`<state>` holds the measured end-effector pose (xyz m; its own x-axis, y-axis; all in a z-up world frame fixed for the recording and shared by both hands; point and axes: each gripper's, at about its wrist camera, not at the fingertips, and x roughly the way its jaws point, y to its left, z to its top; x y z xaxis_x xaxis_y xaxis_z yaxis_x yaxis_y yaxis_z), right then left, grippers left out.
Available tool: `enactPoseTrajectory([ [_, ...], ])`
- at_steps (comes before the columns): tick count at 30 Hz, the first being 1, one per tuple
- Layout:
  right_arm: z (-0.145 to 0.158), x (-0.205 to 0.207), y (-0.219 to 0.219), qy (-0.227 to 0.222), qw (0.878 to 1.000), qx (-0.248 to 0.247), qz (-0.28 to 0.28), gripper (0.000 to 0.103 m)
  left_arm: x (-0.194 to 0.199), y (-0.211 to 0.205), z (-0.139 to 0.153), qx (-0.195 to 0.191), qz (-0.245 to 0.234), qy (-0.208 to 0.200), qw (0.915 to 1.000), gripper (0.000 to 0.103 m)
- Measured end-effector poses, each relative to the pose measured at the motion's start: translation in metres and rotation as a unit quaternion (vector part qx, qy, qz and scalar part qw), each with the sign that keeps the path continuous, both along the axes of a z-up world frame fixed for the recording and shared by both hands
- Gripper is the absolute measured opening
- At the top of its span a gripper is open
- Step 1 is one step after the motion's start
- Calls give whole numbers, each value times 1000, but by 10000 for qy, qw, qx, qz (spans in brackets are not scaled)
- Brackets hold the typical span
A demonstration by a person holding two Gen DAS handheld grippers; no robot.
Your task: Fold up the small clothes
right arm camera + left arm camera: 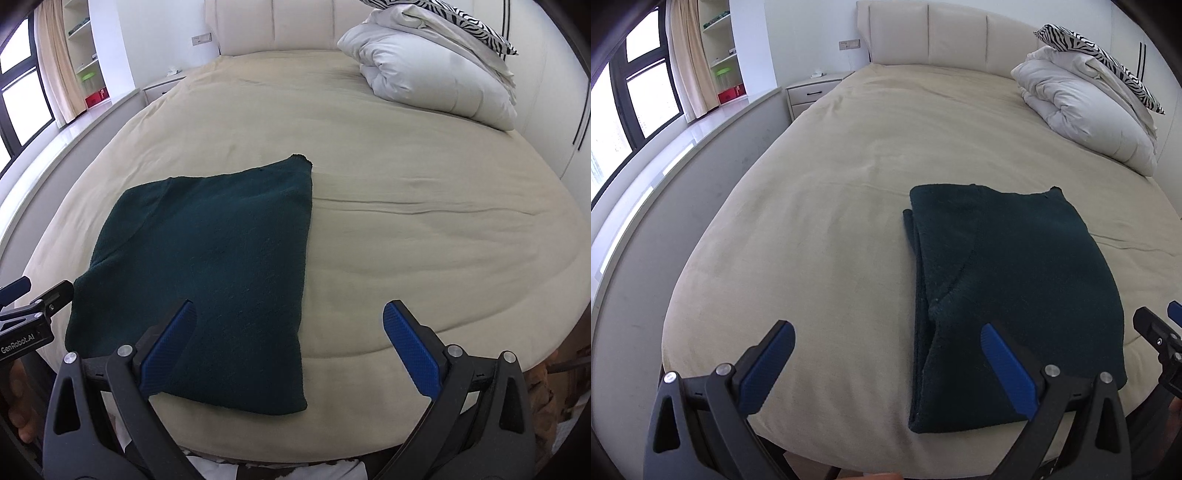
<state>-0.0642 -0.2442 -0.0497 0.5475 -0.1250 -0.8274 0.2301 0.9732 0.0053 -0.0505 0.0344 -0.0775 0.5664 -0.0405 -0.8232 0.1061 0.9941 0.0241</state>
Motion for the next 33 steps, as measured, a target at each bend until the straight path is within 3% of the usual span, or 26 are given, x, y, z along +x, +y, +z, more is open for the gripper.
enactPoseTrajectory([
  [33, 1, -1, 7, 42, 10000, 86, 10, 103, 0, 2, -2, -9, -2, 13, 10000, 103],
])
